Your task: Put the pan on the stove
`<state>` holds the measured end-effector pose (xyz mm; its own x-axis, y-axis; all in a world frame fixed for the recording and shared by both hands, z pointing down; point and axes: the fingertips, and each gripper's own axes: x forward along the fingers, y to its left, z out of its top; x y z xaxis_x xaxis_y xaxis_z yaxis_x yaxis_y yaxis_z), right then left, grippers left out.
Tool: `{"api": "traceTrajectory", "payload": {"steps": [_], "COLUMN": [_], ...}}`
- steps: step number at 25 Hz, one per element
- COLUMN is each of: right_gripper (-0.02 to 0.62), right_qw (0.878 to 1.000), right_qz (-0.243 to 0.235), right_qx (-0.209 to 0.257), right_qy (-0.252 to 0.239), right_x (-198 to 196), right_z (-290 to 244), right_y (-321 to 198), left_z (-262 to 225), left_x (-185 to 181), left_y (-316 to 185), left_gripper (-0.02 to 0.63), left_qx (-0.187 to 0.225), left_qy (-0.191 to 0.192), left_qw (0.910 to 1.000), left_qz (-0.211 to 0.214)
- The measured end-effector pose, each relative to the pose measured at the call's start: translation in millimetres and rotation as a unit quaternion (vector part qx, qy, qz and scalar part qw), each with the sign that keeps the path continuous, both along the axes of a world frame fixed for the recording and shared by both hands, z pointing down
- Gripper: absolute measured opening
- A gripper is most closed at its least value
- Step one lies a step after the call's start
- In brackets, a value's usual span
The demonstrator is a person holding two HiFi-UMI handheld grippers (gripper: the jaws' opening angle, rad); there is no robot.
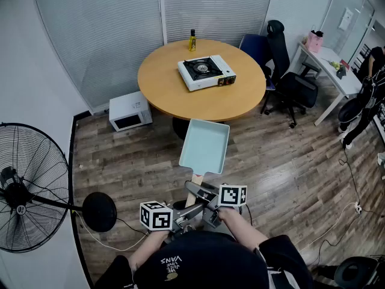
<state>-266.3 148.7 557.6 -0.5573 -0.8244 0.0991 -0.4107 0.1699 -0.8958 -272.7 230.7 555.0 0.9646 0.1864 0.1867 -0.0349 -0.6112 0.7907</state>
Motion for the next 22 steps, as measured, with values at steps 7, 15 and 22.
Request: {"api": "traceTrajectory", "payload": {"steps": [7,15,22], "right_gripper": [0.218,0.218,0.218], "right_qw": [1.0,1.0,1.0], "right_qz": [0.01,0.002,-0.01], "right_qx": [0.004,-0.007,-0.004], "right_qy": [-0.019,-0.022,-0.02], "right_x": [24.8,64.9,108.5], "right_z": [-0.1,-2.8,-9.2], "right_y": [-20.4,-57.9,-103.9], "left_z": [0.7,-3.8,-9.5], "left_x": [22.5,64.2,109.5], "left_y": [-19.6,-57.3,-103.0], "left_gripper": [0.173,0.173,0.173], "left_qx": [0.004,-0.003,0.0], "left_qy": [0.0,-0.002,0.001], "left_qw": [1.0,1.0,0.9998], "left_qz": [0.001,-0.007,-0.018]}}
